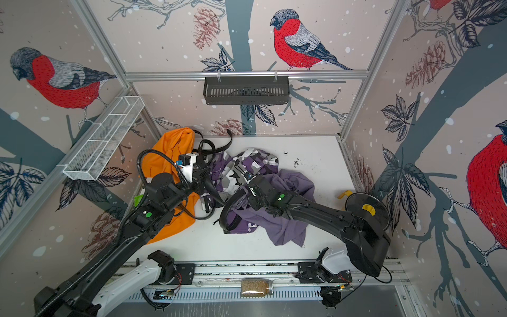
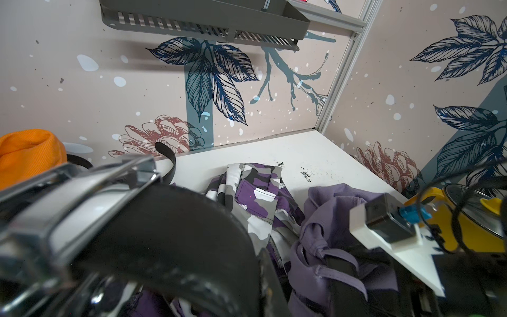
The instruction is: Remove the belt from the trousers
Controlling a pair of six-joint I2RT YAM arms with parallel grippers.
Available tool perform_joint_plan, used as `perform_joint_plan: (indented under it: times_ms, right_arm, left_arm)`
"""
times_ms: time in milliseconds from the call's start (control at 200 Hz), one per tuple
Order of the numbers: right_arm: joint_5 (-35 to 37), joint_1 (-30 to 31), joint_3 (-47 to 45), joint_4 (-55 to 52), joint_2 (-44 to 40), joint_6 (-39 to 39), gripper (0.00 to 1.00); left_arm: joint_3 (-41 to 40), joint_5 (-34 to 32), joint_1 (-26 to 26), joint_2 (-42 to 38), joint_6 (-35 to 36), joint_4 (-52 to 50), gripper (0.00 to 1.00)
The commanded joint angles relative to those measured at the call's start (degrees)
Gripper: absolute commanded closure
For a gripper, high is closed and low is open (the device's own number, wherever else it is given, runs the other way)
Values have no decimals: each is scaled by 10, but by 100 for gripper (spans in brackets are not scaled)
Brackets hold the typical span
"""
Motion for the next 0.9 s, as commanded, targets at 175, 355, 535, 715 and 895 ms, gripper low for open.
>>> perform_joint_plan:
  times_ms: [175, 355, 535, 715, 895]
  right_arm:
    - [105, -32, -1, 95, 21, 29, 53]
    - [116, -93, 22, 87, -9, 20, 67]
    - [102, -143, 47, 51, -31, -3, 76]
    - [107, -202, 55, 5, -69, -20, 84]
    - [84, -297, 70, -45, -101, -34, 86]
  left_arm:
    - [-5, 6, 1, -25, -5, 18, 100]
    - [13, 6, 1, -50, 0, -2, 100]
    - [32, -1, 1, -58, 12, -26, 100]
    - [29, -35, 2, -76, 21, -40, 100]
    - [42, -59, 4, -104, 36, -50, 100]
